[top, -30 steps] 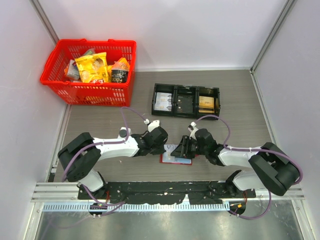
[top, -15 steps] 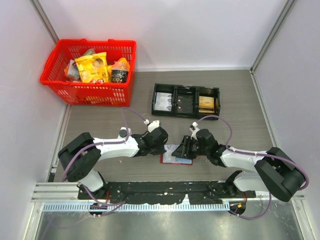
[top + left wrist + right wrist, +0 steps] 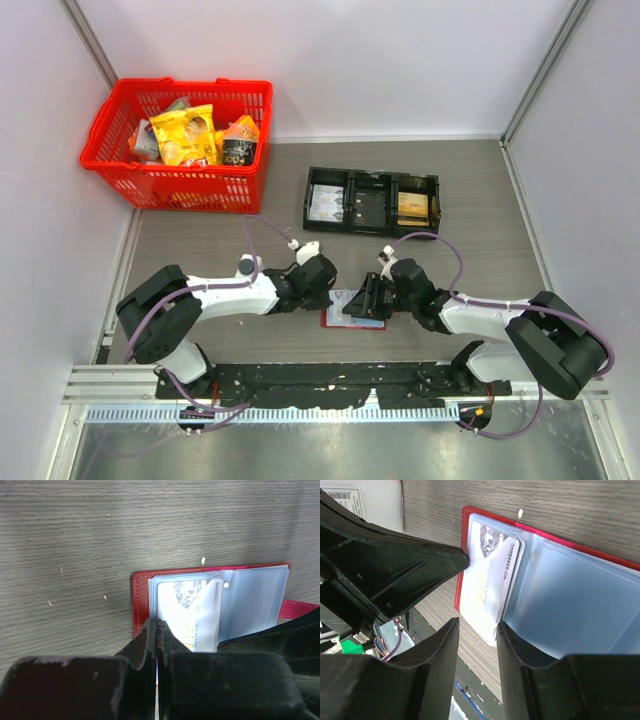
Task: Take the credit cards out of the card holder
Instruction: Remove the credit card from the card holder.
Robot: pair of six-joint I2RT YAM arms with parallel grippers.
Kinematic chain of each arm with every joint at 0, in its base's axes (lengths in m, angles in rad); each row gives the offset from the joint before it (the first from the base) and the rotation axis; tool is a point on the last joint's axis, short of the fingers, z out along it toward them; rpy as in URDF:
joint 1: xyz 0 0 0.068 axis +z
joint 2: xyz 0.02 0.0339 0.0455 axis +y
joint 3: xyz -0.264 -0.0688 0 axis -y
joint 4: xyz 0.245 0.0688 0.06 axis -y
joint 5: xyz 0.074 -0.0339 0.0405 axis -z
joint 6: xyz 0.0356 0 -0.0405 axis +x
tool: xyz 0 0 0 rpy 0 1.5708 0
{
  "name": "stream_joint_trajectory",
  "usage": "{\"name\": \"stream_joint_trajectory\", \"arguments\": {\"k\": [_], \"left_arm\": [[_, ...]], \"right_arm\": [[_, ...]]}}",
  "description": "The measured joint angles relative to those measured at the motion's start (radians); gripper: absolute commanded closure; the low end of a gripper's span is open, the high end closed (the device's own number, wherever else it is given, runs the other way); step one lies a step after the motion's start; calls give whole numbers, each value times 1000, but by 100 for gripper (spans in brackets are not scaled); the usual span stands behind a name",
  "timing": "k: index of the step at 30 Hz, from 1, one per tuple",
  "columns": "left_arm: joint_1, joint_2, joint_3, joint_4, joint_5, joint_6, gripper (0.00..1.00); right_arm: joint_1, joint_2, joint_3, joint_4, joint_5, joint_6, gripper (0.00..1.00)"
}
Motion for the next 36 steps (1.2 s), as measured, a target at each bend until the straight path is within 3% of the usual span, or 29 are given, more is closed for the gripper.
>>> {"name": "stream_joint_trajectory", "arguments": {"k": [11, 22, 36], "left_arm": [[-3, 0, 1, -6, 0, -2, 100], [-6, 0, 2, -8, 0, -2, 100], [-8, 0, 2, 1, -29, 7, 100]], "right_arm": [[1, 0, -10, 28, -10, 15, 64], [1, 3, -68, 179, -11, 68, 66], [2, 198, -84, 384, -55, 116, 66]]}}
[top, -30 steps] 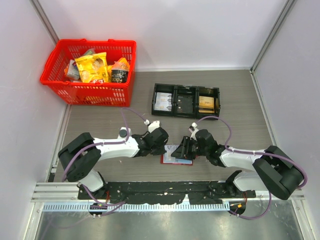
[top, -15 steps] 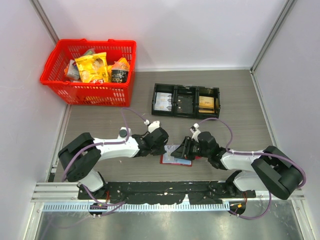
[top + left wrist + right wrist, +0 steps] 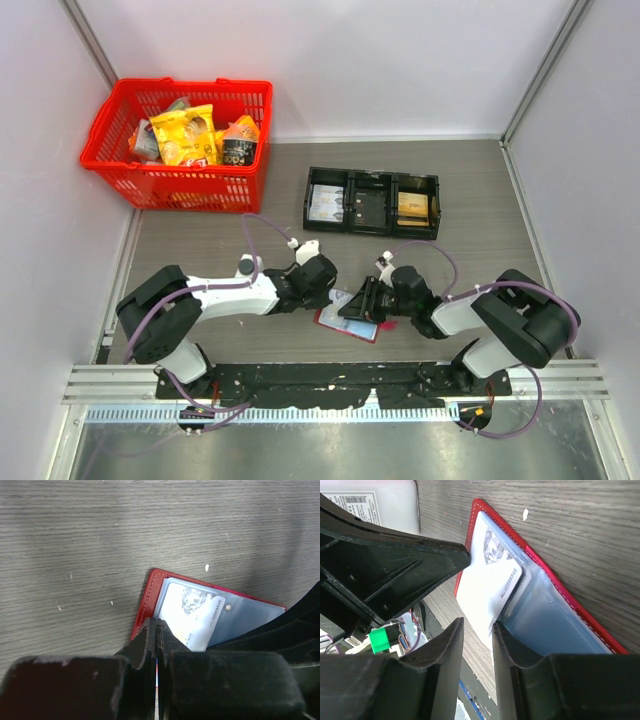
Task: Take the credit cards out of the card holder
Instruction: Remove the credit card from the card holder.
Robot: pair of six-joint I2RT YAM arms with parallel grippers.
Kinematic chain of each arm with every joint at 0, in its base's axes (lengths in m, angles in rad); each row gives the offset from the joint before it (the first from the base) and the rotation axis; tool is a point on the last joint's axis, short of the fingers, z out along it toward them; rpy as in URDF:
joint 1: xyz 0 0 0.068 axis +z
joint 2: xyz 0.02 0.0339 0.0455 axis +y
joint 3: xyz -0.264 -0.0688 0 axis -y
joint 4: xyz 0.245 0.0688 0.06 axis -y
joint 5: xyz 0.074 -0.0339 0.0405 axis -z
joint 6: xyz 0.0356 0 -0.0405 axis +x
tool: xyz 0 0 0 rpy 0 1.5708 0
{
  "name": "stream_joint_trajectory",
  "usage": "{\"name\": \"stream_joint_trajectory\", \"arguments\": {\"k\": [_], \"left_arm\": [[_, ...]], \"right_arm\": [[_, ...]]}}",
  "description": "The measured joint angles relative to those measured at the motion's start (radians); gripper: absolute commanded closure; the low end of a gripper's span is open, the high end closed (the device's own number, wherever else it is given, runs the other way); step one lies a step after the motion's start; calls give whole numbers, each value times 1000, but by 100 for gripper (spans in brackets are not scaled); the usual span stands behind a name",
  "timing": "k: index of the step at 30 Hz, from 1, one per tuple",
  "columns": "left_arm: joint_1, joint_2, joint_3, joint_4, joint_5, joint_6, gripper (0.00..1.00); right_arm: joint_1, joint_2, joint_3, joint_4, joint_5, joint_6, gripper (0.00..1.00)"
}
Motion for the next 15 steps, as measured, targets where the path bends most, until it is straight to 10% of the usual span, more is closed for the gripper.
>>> {"name": "stream_joint_trajectory", "arguments": {"k": [15], "left_arm": [[-23, 7, 0, -2, 13, -24, 100]], "right_arm": [[4, -165, -72, 116, 143, 6, 65]]}}
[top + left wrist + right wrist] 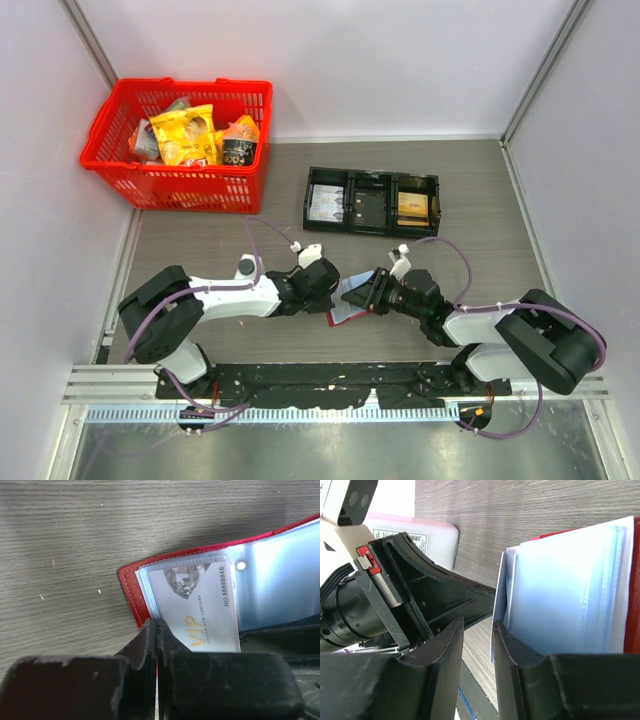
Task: Take the credit cards out of the card holder
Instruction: Remove the credit card from the card holder.
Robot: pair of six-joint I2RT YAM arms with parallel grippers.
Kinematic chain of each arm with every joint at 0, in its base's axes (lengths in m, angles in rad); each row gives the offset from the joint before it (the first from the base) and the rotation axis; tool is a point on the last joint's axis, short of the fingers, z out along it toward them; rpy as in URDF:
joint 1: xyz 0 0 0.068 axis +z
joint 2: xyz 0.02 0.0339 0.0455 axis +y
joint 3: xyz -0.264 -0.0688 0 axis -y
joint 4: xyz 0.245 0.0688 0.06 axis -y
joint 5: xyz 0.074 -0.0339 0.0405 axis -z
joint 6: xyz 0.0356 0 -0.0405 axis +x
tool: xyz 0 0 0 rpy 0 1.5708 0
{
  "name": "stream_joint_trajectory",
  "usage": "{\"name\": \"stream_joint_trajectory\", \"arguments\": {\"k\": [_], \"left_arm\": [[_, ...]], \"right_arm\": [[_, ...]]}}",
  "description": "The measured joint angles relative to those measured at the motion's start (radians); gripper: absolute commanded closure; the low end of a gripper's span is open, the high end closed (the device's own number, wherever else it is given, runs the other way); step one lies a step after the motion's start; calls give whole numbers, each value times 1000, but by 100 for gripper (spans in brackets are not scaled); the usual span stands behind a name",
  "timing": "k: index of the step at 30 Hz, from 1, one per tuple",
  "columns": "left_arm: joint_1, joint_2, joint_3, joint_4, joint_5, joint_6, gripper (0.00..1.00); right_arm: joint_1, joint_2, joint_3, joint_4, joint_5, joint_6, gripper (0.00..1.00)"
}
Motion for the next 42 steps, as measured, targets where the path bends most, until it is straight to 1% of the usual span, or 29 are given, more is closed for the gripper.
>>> {"name": "stream_joint_trajectory", "arguments": {"k": [4, 14, 20, 29, 34, 42], "left_arm": [[-2, 0, 0, 0, 0, -2, 100], [-5, 0, 2, 0, 0, 21, 100], [-7, 16, 27, -30, 0, 48, 100], [-22, 77, 129, -159, -28, 75, 100], [-26, 85, 144, -180, -38, 77, 100], [-27, 85, 145, -182, -39, 77, 100]], "right_arm": [[0, 21, 4, 16, 8, 4, 65], [-7, 212, 73, 39, -54, 3, 65], [-7, 244, 97, 44, -84, 1, 64], [-45, 239, 95, 46, -119, 41, 64], [-92, 182, 78, 63, -157, 63, 64], [-154, 108, 48, 21, -191, 25, 71]]}}
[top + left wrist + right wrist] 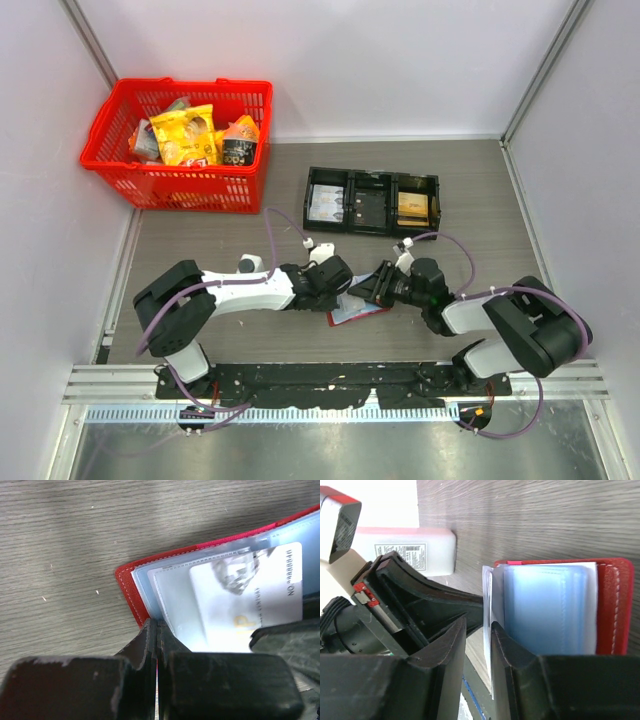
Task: Take the credit cards out of the card holder
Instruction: Remove the credit card from the card holder, then place the credit card in the storage box.
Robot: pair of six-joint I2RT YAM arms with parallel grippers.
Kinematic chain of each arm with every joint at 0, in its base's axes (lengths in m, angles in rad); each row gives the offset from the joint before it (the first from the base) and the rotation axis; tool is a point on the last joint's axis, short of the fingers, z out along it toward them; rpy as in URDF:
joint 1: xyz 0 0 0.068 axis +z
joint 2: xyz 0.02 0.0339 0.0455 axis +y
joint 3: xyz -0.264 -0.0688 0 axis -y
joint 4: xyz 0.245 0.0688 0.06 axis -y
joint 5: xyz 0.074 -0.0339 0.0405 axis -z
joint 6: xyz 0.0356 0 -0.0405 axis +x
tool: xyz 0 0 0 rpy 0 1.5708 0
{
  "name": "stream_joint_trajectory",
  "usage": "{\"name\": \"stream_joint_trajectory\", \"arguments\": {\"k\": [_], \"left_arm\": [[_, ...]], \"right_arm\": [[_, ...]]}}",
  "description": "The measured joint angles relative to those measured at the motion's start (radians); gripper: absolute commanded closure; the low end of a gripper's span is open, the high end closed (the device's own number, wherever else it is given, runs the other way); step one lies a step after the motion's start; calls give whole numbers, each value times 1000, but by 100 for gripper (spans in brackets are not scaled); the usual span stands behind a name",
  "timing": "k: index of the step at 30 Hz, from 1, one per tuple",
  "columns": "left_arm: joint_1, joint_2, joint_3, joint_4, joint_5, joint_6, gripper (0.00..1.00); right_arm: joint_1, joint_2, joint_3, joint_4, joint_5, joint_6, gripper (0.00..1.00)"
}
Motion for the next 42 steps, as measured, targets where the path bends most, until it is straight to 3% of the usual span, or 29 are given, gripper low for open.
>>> {"name": "stream_joint_trajectory", "arguments": {"k": [11, 17, 28, 32, 35, 38, 42], "left_arm": [[0, 0, 0, 2, 0, 2, 100], [0, -1, -3, 6, 0, 2, 100], [0, -18, -27, 35, -2, -1, 98], [-1, -39, -45, 35, -4, -1, 81], [-3, -85, -63, 10, -19, -1, 42], [-3, -158, -64, -4, -42, 1, 12], [-3, -288, -47, -5, -82, 3, 4]], "right_arm": [[-58, -5, -31, -13, -22, -55, 87], [-95, -14, -44, -48, -28, -83, 90], [-170, -294, -47, -321, 29, -166, 99], [-179, -415, -47, -440, 77, -175, 99], [-180, -536, -46, -521, 121, -171, 99], [-180, -644, -45, -551, 159, -144, 99], [-180, -759, -61, -484, 196, -51, 99]]}}
